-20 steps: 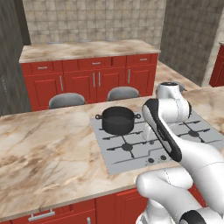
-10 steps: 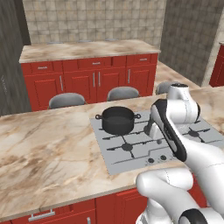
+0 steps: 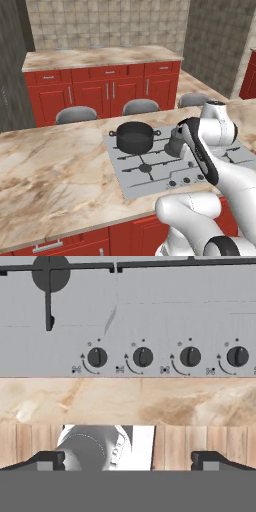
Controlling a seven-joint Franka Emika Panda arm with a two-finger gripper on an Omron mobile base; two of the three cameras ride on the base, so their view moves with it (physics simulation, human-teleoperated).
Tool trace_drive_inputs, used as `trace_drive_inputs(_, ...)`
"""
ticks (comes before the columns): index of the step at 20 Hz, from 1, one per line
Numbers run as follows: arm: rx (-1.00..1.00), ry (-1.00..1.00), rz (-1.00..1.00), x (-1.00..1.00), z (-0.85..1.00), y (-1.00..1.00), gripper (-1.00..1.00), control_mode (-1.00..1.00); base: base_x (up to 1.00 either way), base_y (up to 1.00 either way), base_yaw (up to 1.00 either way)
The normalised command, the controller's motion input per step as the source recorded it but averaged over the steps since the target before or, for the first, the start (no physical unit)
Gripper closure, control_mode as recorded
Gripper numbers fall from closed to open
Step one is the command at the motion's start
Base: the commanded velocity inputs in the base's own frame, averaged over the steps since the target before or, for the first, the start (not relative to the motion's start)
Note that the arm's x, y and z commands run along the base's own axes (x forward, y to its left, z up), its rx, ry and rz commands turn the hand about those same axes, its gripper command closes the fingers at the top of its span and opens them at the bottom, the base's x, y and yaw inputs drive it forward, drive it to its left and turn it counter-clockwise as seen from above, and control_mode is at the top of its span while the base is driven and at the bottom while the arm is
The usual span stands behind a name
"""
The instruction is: Pick the kettle from the cabinet and place it on a stove burner. Then pick the pot from the counter and place it on another stove burner. Finally, turn both burners on.
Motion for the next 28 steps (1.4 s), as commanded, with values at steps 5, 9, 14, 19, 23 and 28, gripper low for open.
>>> trace_drive_inputs(5,0.0,0.0,-0.08,0.0,-0.2,-0.24,-1.0,-1.0,0.0,0.0,0.0)
trace_drive_inputs(9,0.0,0.0,-0.09,0.1,-0.18,-0.02,-1.0,-1.0,0.0,0.0,0.0)
trace_drive_inputs(14,0.0,0.0,-0.08,0.16,-0.16,0.0,-1.0,-1.0,0.0,0.0,0.0)
trace_drive_inputs(19,0.0,0.0,-0.06,0.21,-0.14,0.0,-1.0,-1.0,0.0,0.0,0.0)
trace_drive_inputs(23,0.0,0.0,-0.05,0.21,-0.15,0.0,-1.0,-1.0,0.0,0.0,0.0)
trace_drive_inputs(28,0.0,0.0,-0.04,0.19,-0.17,0.0,-1.0,-1.0,0.0,0.0,0.0)
